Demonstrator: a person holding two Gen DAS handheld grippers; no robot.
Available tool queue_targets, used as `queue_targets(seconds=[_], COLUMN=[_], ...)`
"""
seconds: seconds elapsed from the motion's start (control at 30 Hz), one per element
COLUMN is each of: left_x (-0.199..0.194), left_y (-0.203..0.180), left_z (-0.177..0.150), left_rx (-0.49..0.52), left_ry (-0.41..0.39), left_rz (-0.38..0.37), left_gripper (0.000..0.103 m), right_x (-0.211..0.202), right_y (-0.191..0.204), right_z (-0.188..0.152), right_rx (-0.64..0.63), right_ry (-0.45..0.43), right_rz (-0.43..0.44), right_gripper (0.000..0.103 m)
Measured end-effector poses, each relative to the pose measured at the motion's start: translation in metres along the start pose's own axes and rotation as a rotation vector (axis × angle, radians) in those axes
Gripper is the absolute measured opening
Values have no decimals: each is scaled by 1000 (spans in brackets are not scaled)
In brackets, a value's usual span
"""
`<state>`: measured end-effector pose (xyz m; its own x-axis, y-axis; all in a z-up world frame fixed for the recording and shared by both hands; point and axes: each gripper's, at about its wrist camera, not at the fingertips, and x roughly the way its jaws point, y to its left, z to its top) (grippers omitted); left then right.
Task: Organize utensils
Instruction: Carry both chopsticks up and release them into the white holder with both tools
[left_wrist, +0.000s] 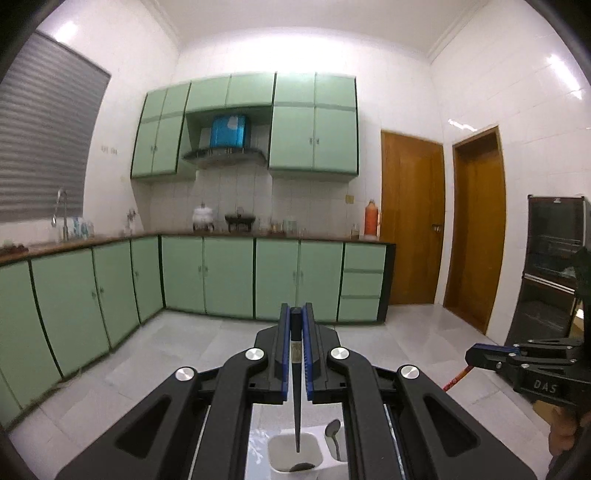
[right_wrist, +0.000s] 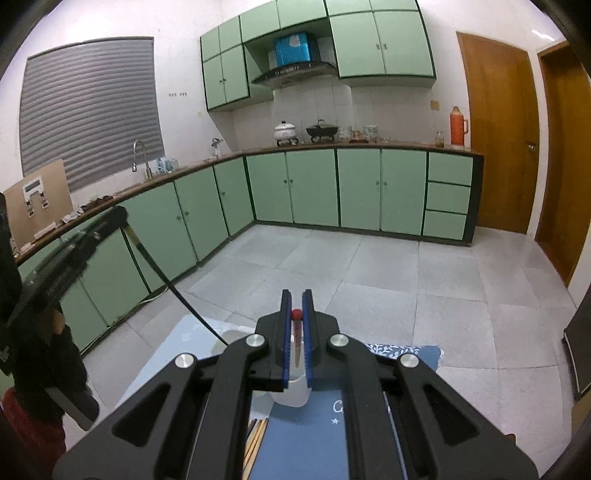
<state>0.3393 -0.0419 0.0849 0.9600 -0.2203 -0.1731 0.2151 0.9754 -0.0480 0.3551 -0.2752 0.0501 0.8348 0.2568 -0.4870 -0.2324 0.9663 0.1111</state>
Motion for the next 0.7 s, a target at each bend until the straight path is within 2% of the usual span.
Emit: queue_targets(seconds=[0.17,0.27,0.43,0.7], left_x=[39,45,30,-31], left_y=[5,11,14,10], left_z=[-37,-50,-55,-67], left_rx=[-18,-29,-10,2], left_ry=[128,180,173,141], left_rz=[2,5,11,34], left_gripper=[6,7,25,41], right_x=[35,46,41,-12], right_y=[1,2,0,-5], right_z=[-11,-17,-24,-54], right_rx=[-12,-8,13,49], right_ry=[64,86,70,-50], right_rz=[1,14,5,-42], right_gripper=[5,10,26,50])
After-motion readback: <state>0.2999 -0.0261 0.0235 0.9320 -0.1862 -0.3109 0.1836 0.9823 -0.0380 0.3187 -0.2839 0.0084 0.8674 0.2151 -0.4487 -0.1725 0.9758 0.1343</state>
